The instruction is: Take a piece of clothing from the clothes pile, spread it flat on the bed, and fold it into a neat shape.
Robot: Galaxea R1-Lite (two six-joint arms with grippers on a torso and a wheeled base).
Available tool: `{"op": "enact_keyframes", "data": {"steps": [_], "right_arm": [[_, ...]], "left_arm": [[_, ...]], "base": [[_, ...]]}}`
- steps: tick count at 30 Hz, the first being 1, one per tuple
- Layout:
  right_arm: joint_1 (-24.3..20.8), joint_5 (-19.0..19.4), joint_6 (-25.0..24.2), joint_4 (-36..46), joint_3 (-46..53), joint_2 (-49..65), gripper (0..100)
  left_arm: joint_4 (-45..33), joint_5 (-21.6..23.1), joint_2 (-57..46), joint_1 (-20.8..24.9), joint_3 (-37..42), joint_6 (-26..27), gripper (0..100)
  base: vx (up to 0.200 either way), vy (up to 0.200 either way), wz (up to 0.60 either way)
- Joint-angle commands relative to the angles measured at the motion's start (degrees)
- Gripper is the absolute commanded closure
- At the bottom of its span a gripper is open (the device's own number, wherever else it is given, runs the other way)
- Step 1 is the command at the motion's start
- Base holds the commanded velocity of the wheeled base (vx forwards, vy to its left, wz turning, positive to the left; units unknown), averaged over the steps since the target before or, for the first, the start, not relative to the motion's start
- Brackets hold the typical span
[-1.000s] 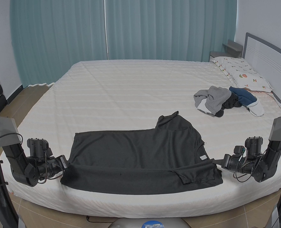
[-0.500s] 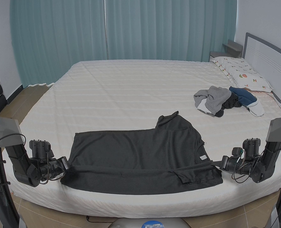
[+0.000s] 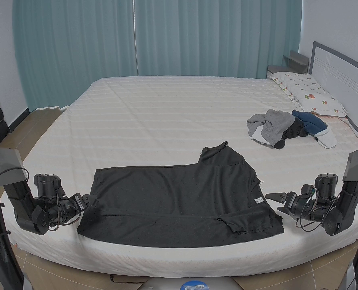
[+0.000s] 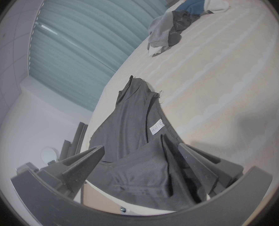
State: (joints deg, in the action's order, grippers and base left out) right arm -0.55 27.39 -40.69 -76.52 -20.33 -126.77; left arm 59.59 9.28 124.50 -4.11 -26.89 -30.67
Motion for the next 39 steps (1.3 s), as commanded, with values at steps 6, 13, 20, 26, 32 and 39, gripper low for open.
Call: {"op": "enact_keyframes", "data": {"steps": [6, 13, 20, 26, 32, 39], "right_arm": [[1.9, 0.3, -10.5, -6.0, 5.3, 4.1, 0], [1.8, 0.6, -10.9, -7.3, 6.9, 3.9, 0], [1.8, 0.6, -11.2, -7.3, 6.9, 3.6, 0], [1.7, 0.6, -11.3, -7.3, 6.9, 3.5, 0], [1.6, 0.6, -11.3, -7.3, 6.9, 3.4, 0], [1.3, 0.6, -11.2, -7.3, 7.0, 3.5, 0]], "left_arm": [[0.5, 0.5, -1.9, -2.2, 0.1, -3.8, 0], [0.5, 0.6, -1.5, -2.3, 0.0, -4.0, 0], [0.6, 0.6, -1.3, -2.3, 0.0, -4.2, 0], [0.5, 0.7, -1.2, -2.2, 0.0, -4.8, 0], [0.5, 1.0, -1.4, -2.0, -0.4, -8.4, 0], [0.5, 1.0, -1.5, -2.0, -1.1, -8.7, 0]], "base": [[0.000, 0.067, 0.00], [0.000, 0.171, 0.00], [0.000, 0.000, 0.00], [0.000, 0.000, 0.00], [0.067, 0.000, 0.00], [0.143, 0.000, 0.00]]}}
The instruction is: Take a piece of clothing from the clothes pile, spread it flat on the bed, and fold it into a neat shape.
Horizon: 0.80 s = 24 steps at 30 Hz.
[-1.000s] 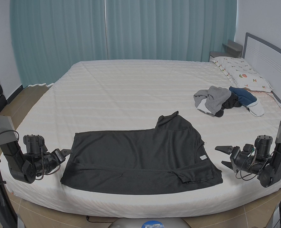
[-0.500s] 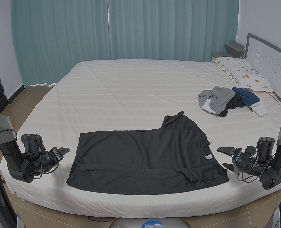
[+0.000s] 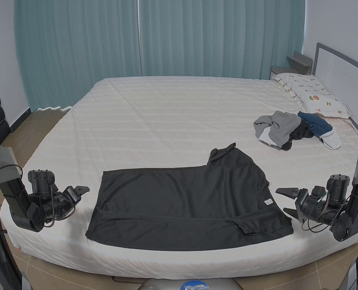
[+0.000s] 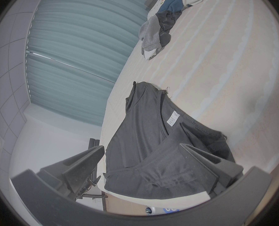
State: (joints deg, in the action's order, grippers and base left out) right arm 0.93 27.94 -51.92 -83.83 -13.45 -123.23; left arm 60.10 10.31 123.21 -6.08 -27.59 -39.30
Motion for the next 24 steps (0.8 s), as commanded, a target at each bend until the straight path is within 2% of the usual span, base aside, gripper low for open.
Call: {"op": "enact_keyframes", "data": {"steps": [1, 8, 14, 15, 23, 24], "right_arm": [[-0.2, 0.0, 0.1, 0.0, 0.2, -0.1, 0], [-0.5, -0.3, 0.1, 0.0, 0.4, 0.0, 0], [-0.8, -0.4, 0.2, 0.0, 0.5, 0.0, 0], [-0.8, -0.4, 0.2, 0.0, 0.6, -0.1, 0], [-0.8, -0.5, 0.3, 0.0, 0.9, -0.4, 0], [-0.8, -0.5, 0.3, 0.0, 0.9, -0.5, 0]], "left_arm": [[0.1, 0.0, -0.3, 0.1, -0.7, -0.1, 0], [-0.2, 0.0, 0.5, 1.1, -4.4, -1.1, 0], [-3.4, -0.2, 2.1, 3.4, -11.3, -1.7, 0], [-5.3, -0.1, 3.6, 4.2, -15.0, -1.7, 0], [-16.5, 0.0, 8.4, 6.1, -26.8, 0.8, 0], [-18.9, 0.1, 9.8, 6.2, -30.9, 0.8, 0]], "base": [[0.000, 0.000, 0.00], [0.000, 0.000, 0.00], [0.000, 0.000, 0.00], [0.000, 0.000, 0.00], [0.000, 0.000, 0.00], [0.000, 0.000, 0.00]]}}
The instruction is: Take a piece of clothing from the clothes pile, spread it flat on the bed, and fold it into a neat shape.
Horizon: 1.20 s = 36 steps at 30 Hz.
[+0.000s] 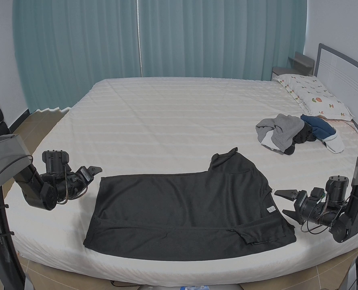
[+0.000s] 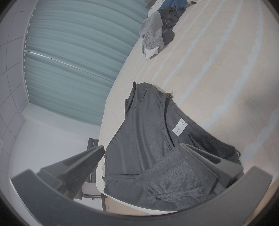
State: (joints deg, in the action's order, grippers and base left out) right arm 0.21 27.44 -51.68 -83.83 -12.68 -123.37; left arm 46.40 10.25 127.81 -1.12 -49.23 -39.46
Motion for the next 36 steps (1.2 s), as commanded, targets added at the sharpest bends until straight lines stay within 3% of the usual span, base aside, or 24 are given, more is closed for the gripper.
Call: {"op": "enact_keyframes", "data": {"steps": [1, 8, 18, 36], "right_arm": [[-0.1, 0.0, 0.1, 0.0, 0.2, -0.4, 0], [-1.1, 0.0, 0.3, 0.0, 0.6, -1.4, 0], [-3.6, -0.3, 0.4, -3.4, 2.3, -3.1, 0], [-3.8, -0.3, 0.4, -4.7, 2.2, -4.0, 0]], "left_arm": [[-6.1, 0.4, 5.9, 1.2, -10.9, 1.0, 0], [-11.4, 8.1, 7.3, 0.9, -16.4, 1.1, 0], [-12.2, 5.7, 9.0, 0.6, -17.0, 1.9, 0], [-11.0, 5.6, 14.3, 0.9, -21.5, 2.4, 0]], "base": [[0.000, 0.000, 0.00], [0.000, 0.000, 0.00], [0.000, 0.000, 0.00], [0.000, 0.000, 0.00]]}}
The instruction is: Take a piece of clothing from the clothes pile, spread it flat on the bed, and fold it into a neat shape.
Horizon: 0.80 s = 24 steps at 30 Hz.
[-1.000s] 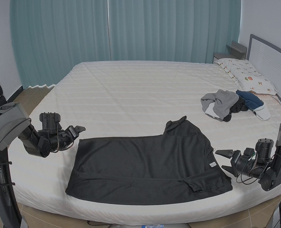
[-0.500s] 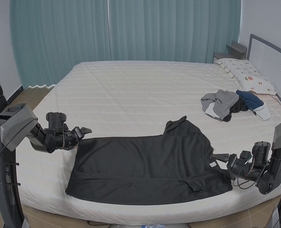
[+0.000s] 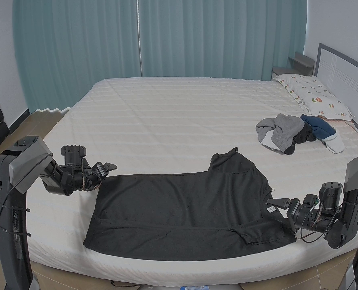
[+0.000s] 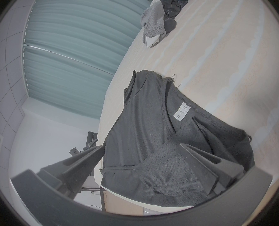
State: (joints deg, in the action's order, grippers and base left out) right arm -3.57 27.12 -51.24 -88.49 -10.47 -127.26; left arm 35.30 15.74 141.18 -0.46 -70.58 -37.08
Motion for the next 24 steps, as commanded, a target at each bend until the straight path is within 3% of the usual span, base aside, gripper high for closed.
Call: {"op": "enact_keyframes", "data": {"steps": [1, 4, 5, 11, 17, 24], "right_arm": [[0.0, 0.0, 0.0, 0.0, 0.0, -0.1, 0], [0.0, 0.0, 0.0, 0.0, 0.0, 0.0, 0], [0.0, 0.0, 0.0, 0.0, 0.0, -0.1, 0], [0.1, -0.1, 0.0, 0.0, -0.3, -0.1, 0], [0.7, -0.8, 0.4, 0.9, -4.0, 0.2, 0], [1.3, -1.0, 1.5, 6.8, -12.2, 0.9, 0]], "left_arm": [[0.1, 0.0, 1.0, 0.2, -0.3, 0.0, 0], [0.0, 0.0, 1.1, 0.3, -0.6, 0.0, 0], [0.0, 0.0, 1.2, 0.3, -0.6, 0.0, 100], [0.1, 0.0, 1.4, 0.3, -0.6, 0.0, 100], [0.2, -5.4, 1.0, 0.1, -0.5, -0.7, 100], [3.1, -7.1, -1.3, -0.3, 0.5, -6.7, 100]], "base": [[0.000, 0.000, 0.00], [0.000, 0.000, 0.00], [0.000, 0.000, 0.00], [0.000, 0.000, 0.00], [0.000, 0.000, 0.00], [0.000, 0.000, 0.00]]}}
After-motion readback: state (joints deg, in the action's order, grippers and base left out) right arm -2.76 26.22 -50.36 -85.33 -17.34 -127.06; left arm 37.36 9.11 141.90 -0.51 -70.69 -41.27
